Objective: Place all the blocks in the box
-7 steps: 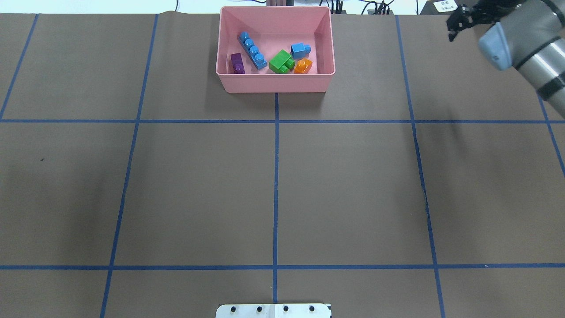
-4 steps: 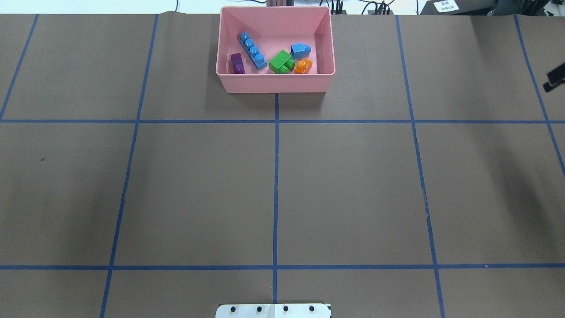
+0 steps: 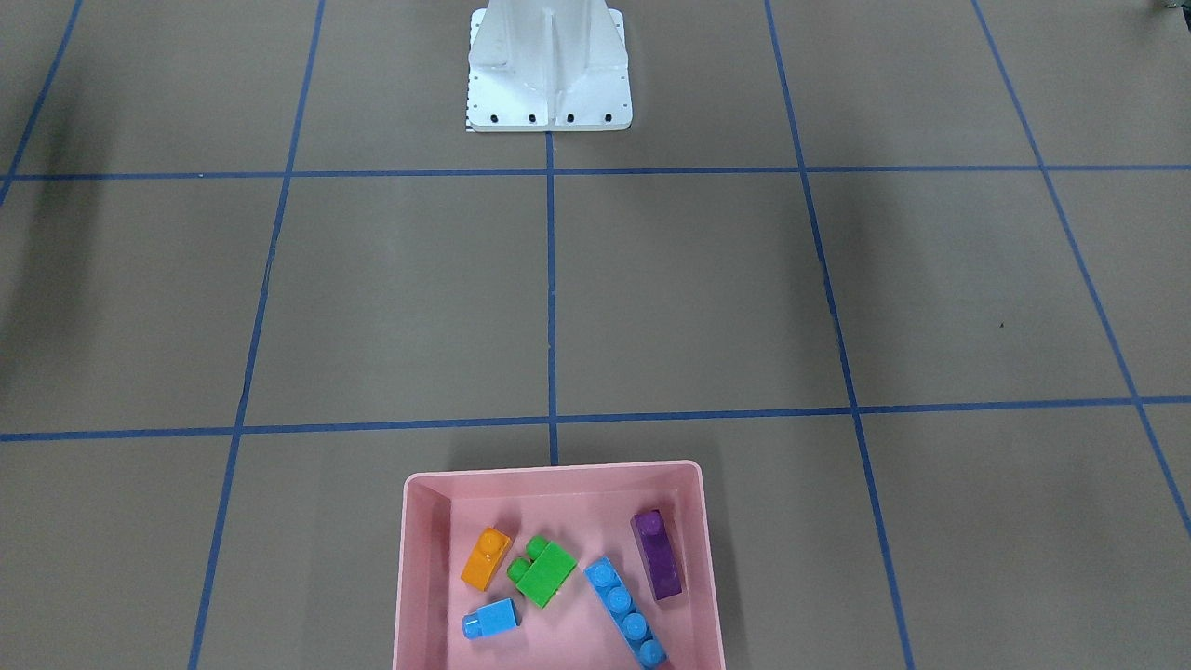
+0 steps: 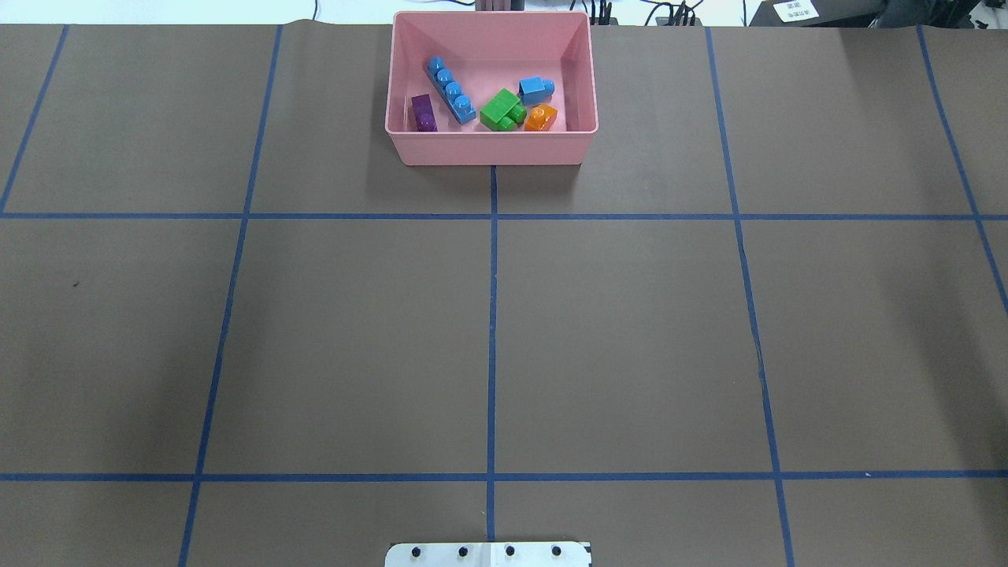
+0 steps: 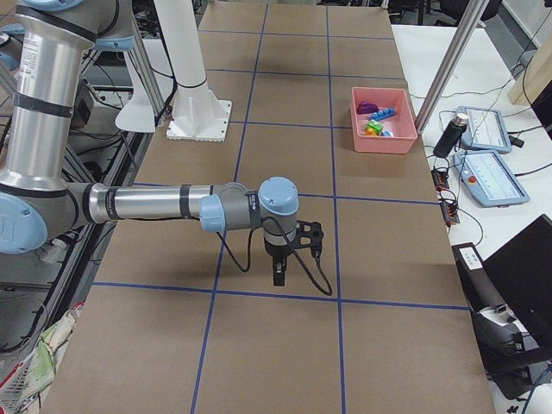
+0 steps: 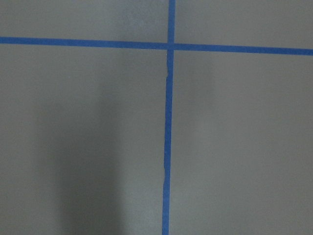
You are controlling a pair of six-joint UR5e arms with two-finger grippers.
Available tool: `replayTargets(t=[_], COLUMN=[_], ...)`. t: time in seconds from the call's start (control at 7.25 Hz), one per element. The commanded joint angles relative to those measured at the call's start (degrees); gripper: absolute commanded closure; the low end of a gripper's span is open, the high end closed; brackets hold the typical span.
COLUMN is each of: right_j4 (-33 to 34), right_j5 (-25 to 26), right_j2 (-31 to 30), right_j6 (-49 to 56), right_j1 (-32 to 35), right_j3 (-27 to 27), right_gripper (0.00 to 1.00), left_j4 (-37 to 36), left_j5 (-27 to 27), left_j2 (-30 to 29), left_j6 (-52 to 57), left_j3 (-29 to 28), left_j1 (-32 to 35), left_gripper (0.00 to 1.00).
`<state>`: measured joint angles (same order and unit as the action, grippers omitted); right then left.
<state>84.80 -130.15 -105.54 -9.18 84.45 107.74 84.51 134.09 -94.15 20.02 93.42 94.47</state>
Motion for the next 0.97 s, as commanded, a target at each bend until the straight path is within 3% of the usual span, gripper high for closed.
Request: replayTargets(t=[0.0,0.83], right_j4=[-0.51,-3.13], right_j5=[-0.19,-0.63], right_j2=[-0.46,1.13], right_j6=[-0.75,-1.37], right_j1=[0.1,0.01], right_j3=[0.19,0.45], right_gripper=[0.0,0.0], left_j4=[0.74,2.77], left_j5=[0.39,0.39], left_j2=[-0.06,-0.07], left_j6=[0.37,0.46], left_j3=[-0.16,0.27], left_j1=[-0.07,-0.07], left_gripper=[0.0,0.0])
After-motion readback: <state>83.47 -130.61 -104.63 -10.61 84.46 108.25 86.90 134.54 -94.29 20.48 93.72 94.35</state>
